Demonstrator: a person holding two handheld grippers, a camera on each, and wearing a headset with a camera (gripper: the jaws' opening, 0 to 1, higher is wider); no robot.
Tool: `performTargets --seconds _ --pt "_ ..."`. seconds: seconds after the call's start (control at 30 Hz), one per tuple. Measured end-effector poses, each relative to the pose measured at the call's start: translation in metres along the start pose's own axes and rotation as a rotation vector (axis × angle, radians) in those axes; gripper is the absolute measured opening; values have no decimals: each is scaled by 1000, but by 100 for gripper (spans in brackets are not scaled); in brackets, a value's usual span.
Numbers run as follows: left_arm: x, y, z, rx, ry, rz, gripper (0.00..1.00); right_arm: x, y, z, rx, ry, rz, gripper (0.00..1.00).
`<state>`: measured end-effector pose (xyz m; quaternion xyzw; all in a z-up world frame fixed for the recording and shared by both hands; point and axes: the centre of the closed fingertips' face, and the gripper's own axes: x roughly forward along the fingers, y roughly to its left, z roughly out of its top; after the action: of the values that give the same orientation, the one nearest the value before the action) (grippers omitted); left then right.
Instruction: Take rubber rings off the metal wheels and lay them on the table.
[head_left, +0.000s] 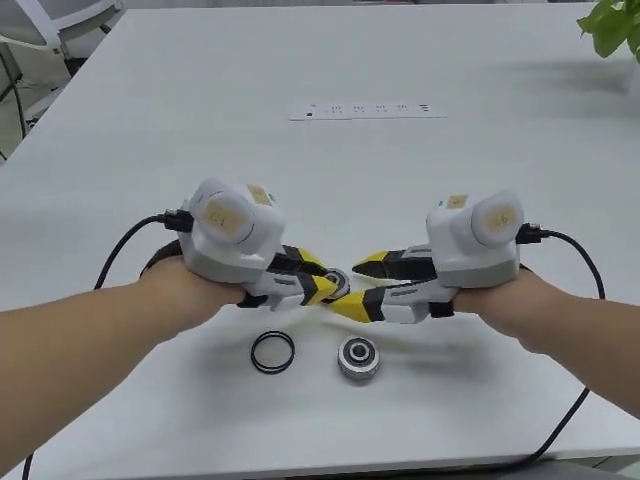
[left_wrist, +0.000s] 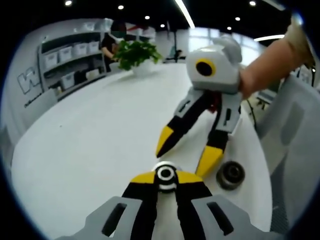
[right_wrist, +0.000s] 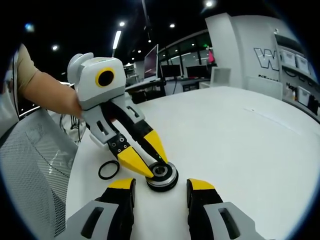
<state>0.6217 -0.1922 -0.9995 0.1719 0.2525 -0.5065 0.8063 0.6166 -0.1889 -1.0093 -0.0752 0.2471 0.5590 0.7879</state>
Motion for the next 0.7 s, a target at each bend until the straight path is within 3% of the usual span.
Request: performTargets --seconds 0.7 --pt "2 3 -2 -6 -1 26 14 13 0 0 -88 27 -44 30"
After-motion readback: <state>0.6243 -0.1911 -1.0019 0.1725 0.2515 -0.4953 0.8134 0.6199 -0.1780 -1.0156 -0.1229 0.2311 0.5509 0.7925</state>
